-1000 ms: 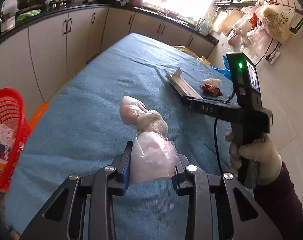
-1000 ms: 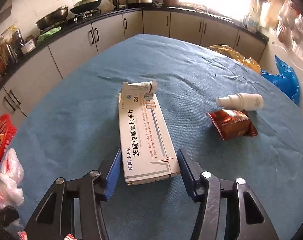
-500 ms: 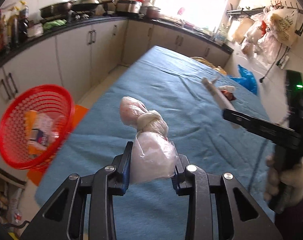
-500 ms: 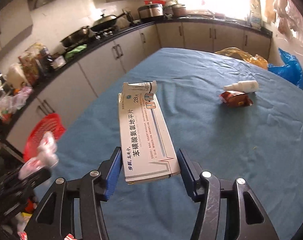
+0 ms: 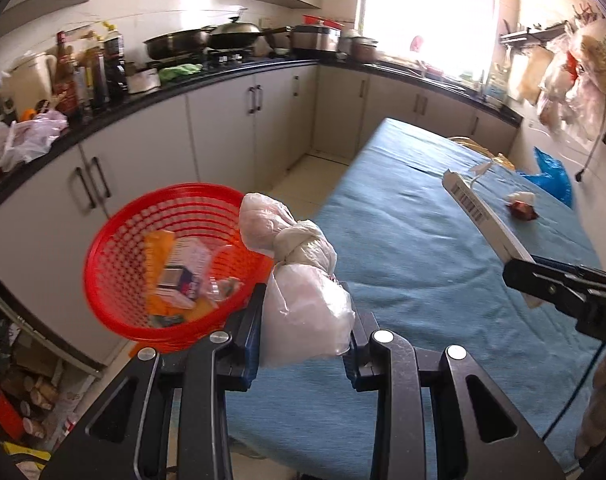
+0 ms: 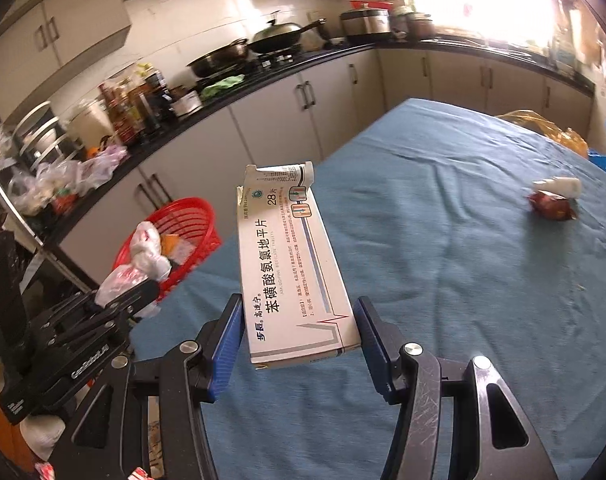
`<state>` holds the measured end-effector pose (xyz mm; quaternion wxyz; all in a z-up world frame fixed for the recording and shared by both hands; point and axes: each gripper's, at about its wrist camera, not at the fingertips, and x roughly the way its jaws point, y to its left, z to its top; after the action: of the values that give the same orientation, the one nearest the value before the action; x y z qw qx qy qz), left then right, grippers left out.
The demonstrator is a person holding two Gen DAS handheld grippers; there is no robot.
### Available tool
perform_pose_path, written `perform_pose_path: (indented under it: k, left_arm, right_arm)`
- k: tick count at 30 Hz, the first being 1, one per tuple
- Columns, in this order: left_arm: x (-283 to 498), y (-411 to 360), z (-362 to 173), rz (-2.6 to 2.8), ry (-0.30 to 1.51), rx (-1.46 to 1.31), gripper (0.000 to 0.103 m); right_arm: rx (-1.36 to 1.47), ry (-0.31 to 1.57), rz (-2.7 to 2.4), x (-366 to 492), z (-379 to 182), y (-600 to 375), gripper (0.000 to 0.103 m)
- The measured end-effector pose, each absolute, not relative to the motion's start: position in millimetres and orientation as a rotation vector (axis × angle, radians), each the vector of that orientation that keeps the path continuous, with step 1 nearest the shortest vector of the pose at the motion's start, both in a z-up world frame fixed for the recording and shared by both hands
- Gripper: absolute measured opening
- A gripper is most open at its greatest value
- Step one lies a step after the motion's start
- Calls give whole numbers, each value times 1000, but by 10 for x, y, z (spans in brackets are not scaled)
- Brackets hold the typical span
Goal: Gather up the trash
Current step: 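Carry bag bundle and white box to red basket and release both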
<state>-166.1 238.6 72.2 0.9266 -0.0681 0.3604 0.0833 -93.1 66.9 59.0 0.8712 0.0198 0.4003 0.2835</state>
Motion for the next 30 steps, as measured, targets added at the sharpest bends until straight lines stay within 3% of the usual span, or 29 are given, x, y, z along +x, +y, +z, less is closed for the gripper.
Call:
perform_pose_path:
  k: [19, 30]
  left_arm:
    - [-1672, 3693, 896, 210, 722, -292, 32]
    - [-1418, 4060, 782, 204, 741, -317, 33]
  right_arm:
    - [18, 878, 762, -822, 570, 1770, 60]
    - [11, 897, 844, -561, 422, 2638, 62]
